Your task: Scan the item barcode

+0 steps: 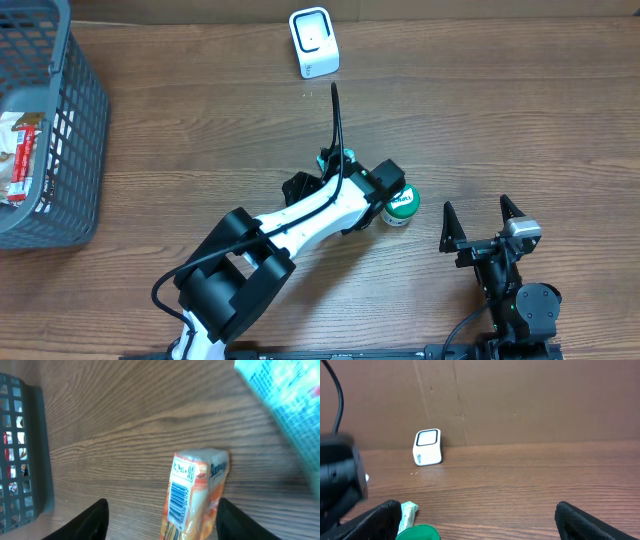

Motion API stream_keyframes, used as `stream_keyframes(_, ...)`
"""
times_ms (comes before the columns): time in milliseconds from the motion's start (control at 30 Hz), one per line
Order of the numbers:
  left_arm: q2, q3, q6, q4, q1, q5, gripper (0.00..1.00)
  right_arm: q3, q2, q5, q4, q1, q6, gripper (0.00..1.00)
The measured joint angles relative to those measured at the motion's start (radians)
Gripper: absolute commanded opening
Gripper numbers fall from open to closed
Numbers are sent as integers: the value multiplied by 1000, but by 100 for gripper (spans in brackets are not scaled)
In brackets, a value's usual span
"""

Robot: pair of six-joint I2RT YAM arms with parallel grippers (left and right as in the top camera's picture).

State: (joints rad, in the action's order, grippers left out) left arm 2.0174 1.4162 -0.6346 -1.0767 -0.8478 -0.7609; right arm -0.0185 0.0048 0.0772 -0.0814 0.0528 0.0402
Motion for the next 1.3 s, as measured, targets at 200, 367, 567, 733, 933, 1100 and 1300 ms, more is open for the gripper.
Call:
stream_keyframes(200, 0, 115, 6, -68, 19, 114, 78, 0, 0, 0, 0, 0, 0, 100)
stream_keyframes(367, 0, 145, 83, -74, 103, 331, 76, 0, 0, 0, 0, 0, 0, 100)
stream_keyframes(567, 0, 143, 142, -78, 231, 487, 73, 0, 0, 0, 0, 0, 0, 100)
stream_keyframes(733, 0, 106, 211, -18, 290, 606, 71, 0, 0, 0, 0, 0, 0, 100)
stream_keyframes(933, 0, 4, 249, 60, 291, 690, 53, 0, 0, 0, 0, 0, 0, 100)
stream_keyframes(1100, 0, -39, 259, 101, 291, 717, 34, 0, 0, 0, 0, 0, 0, 100)
stream_keyframes(1300, 0, -39, 220, 124, 291, 732, 34, 0, 0, 0, 0, 0, 0, 100)
